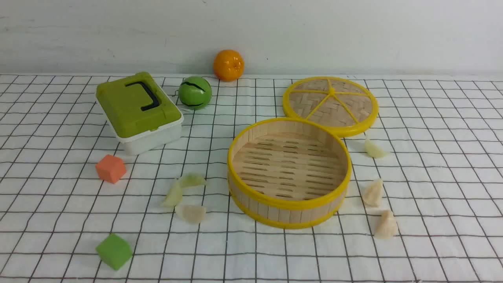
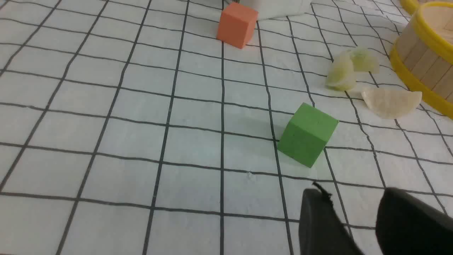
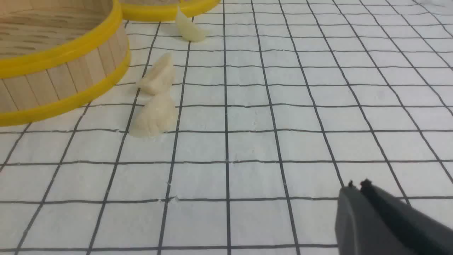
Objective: Put the dumplings into the steamer on the table with the white tablecloth.
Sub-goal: 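Reach for and grasp a dumpling on the table with the left gripper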
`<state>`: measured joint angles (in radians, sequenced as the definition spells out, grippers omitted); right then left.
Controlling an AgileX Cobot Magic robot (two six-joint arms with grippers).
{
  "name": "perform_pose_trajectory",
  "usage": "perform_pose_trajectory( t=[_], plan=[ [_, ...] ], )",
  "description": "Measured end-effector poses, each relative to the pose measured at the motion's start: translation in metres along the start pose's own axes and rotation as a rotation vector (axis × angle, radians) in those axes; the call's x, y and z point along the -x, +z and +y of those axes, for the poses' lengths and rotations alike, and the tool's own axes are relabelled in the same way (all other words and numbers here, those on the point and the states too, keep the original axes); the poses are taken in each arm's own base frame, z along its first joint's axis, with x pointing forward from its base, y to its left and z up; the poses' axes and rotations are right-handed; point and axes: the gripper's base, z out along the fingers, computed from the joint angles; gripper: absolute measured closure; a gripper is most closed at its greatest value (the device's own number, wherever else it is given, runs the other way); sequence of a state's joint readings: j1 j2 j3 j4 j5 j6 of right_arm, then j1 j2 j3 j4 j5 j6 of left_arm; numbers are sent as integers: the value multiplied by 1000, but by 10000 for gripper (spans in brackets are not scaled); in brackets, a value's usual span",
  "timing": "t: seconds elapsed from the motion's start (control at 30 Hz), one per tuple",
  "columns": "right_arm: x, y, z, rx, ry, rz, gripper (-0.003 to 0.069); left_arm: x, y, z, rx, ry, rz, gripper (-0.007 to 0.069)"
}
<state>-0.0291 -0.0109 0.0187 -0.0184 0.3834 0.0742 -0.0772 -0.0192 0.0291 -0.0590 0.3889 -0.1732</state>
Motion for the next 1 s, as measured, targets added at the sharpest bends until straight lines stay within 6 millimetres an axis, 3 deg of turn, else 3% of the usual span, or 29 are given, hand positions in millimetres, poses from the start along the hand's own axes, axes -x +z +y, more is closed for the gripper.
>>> perform_pose_trajectory(
  t=[1.0],
  plan=[
    [0, 0, -2, -18, -48, -1, 622, 2, 0, 0, -3, 1, -20, 385]
  ],
)
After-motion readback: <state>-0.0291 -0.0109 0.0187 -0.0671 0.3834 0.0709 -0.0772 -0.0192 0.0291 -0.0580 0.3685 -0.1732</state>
